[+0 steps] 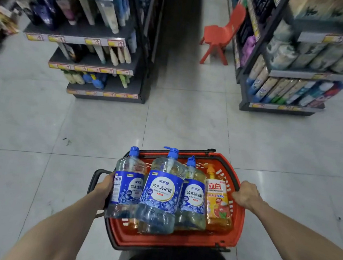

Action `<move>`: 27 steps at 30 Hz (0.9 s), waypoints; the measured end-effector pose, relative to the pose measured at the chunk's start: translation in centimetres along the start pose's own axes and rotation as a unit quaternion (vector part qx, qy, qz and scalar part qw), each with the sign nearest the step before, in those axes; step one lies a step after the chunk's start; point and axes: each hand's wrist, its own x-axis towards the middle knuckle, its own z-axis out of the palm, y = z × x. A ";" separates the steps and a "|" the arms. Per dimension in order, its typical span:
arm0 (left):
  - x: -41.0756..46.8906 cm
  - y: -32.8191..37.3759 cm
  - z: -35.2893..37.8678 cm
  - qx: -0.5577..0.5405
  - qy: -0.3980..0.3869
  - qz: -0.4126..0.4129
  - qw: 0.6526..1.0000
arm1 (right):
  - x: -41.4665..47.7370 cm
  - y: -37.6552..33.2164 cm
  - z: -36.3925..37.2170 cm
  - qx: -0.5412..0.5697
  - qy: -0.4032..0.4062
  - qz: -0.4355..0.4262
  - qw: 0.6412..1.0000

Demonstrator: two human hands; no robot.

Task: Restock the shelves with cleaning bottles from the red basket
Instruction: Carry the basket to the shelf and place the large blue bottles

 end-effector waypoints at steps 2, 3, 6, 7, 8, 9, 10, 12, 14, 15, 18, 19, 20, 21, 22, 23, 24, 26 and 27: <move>0.8 4.3 1.0 0.008 0.001 0.007 1.000 | 2.6 -2.2 -2.5 0.011 0.003 0.006 1.000; 1.3 6.5 1.4 0.014 0.003 0.013 1.000 | 3.7 -3.2 -3.6 0.011 0.004 0.005 1.000; 2.9 13.2 2.7 0.035 0.012 0.022 0.999 | 7.2 -6.5 -7.1 0.014 0.012 0.008 1.000; 3.3 15.1 3.0 0.042 0.013 0.026 0.999 | 8.2 -7.6 -8.2 0.017 0.015 0.008 1.000; 3.6 16.8 3.4 0.047 0.012 0.032 0.998 | 9.1 -8.6 -9.1 0.021 0.018 0.012 1.000; 4.6 19.1 3.7 0.054 0.009 0.033 0.998 | 10.5 -10.1 -10.4 0.025 0.025 0.016 0.999; 5.4 21.4 4.1 0.061 0.014 0.031 0.998 | 11.8 -11.6 -11.6 0.027 0.030 0.019 0.999; 6.7 26.1 4.6 0.058 0.007 0.043 0.997 | 14.3 -14.8 -13.7 0.035 0.036 0.021 0.999; 8.8 31.2 5.2 0.069 0.001 0.047 0.997 | 17.0 -17.9 -16.0 0.047 0.041 0.025 0.998; 9.3 33.5 5.7 0.073 -0.004 0.044 0.996 | 18.0 -19.3 -17.1 0.054 0.039 0.032 0.997; 10.5 40.4 6.5 0.068 -0.012 0.039 0.997 | 21.5 -23.5 -20.7 0.059 0.043 0.043 0.996; 11.2 42.6 6.9 0.065 -0.009 0.041 0.997 | 22.9 -24.6 -21.8 0.062 0.040 0.048 0.996; 11.8 44.7 7.1 0.059 -0.018 0.043 0.997 | 24.0 -25.8 -23.0 0.066 0.036 0.056 0.996; 12.3 47.0 7.4 0.058 -0.018 0.041 0.997 | 25.2 -27.1 -24.2 0.066 0.037 0.059 0.995; 12.9 49.2 7.7 0.061 -0.021 0.040 0.997 | 26.4 -28.3 -25.5 0.066 0.038 0.056 0.996; 13.5 51.3 8.2 0.066 -0.021 0.044 0.997 | 27.7 -29.4 -26.7 0.070 0.039 0.051 0.995; 14.5 53.3 8.5 0.063 -0.022 0.048 0.997 | 29.0 -30.3 -28.0 0.075 0.038 0.051 0.995; 16.0 57.1 9.6 0.044 -0.021 0.055 0.997 | 31.8 -32.3 -30.4 0.076 0.033 0.051 0.995; 15.9 59.3 10.4 0.044 -0.035 0.056 0.997 | 33.4 -33.3 -31.5 0.072 0.032 0.048 0.996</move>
